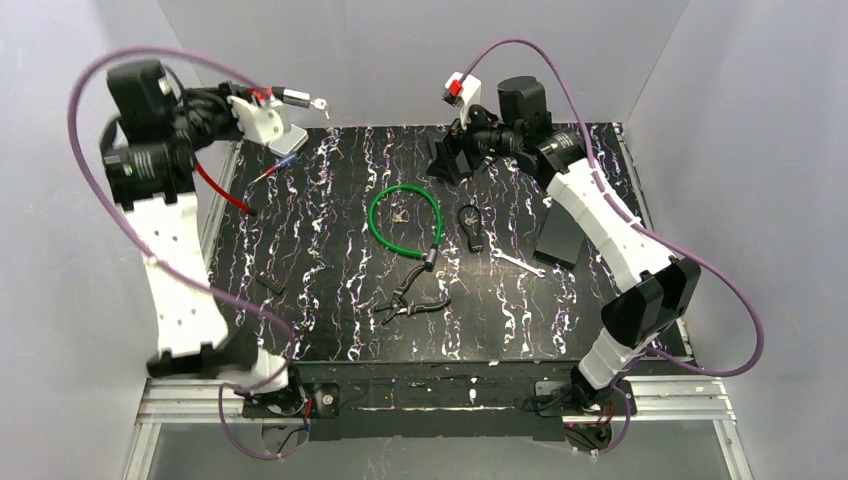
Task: Lock with the key
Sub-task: Pick up the lock from the center of the board.
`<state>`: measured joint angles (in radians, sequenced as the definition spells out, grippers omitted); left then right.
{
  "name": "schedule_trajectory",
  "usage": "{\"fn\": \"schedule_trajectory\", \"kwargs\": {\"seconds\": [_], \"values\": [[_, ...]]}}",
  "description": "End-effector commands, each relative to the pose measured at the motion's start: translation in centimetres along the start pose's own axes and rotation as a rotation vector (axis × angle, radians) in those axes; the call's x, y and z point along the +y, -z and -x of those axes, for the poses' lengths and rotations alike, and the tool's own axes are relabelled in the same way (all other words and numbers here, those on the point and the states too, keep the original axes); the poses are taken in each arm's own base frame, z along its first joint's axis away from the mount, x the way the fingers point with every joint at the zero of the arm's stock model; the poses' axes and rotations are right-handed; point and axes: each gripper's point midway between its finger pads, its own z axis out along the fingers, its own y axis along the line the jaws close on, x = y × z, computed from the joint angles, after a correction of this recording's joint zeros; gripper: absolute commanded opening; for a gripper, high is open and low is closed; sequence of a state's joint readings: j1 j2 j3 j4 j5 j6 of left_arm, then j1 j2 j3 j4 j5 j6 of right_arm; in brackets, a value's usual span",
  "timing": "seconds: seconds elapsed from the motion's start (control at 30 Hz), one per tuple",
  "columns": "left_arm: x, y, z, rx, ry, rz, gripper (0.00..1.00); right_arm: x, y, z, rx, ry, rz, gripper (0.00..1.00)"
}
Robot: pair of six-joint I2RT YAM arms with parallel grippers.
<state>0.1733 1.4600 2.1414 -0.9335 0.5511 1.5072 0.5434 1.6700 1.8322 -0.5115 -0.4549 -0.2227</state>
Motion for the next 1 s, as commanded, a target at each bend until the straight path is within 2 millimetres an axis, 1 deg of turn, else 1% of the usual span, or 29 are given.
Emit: {"fn": "schedule_trajectory", "kwargs": {"seconds": [0.0, 0.1, 0.17, 0.23, 0.33, 0.4, 0.5, 0.6, 0.73, 0.83, 0.9, 0.97], "values": [[-4.0, 1.9, 5.7, -0.148, -0.193, 0.022, 0.0, 0.9, 2.1, 7.1, -0.148, 0.072, 0.037, 0.98], [-6.3, 2.0, 6.8, -0.182, -0.25, -0.003, 0.0, 2.7, 1.7, 9.3, -0.199, 0.022, 0.105, 0.98], [-7.3, 2.0, 7.3, -0.197, -0.259, -0.018, 0.0, 3.7, 1.2, 10.1, -0.209, 0.007, 0.135, 0.98], [-8.1, 2.0, 7.4, -0.205, -0.243, -0.03, 0.0, 4.8, 0.2, 10.2, -0.204, -0.018, 0.168, 0.98], [-9.4, 1.9, 7.6, -0.228, -0.214, -0.051, 0.0, 6.8, -1.7, 9.3, -0.17, -0.046, 0.236, 0.98], [-10.7, 1.5, 8.6, -0.273, -0.225, -0.077, 0.0, 8.4, -3.0, 8.6, -0.146, -0.049, 0.282, 0.98], [-12.6, 1.3, 9.2, -0.312, -0.25, -0.104, 0.0, 10.5, -4.6, 7.4, -0.1, -0.069, 0.352, 0.98], [-13.9, 1.1, 9.6, -0.338, -0.268, -0.124, 0.0, 12.3, -5.5, 5.8, -0.049, -0.081, 0.406, 0.98], [-15.2, 0.6, 9.9, -0.359, -0.268, -0.157, 0.0, 14.5, -5.9, 3.9, 0.003, -0.074, 0.459, 0.98], [-16.4, 0.1, 10.2, -0.372, -0.288, -0.193, 0.0, 15.2, -6.2, 2.9, 0.03, -0.063, 0.469, 0.98], [-17.5, -0.1, 10.4, -0.384, -0.306, -0.221, 0.0, 15.0, -6.3, 2.8, 0.036, -0.057, 0.457, 0.98], [-18.5, -0.3, 10.5, -0.391, -0.326, -0.245, 0.0, 14.5, -6.3, 2.8, 0.044, -0.039, 0.428, 0.98]]}}
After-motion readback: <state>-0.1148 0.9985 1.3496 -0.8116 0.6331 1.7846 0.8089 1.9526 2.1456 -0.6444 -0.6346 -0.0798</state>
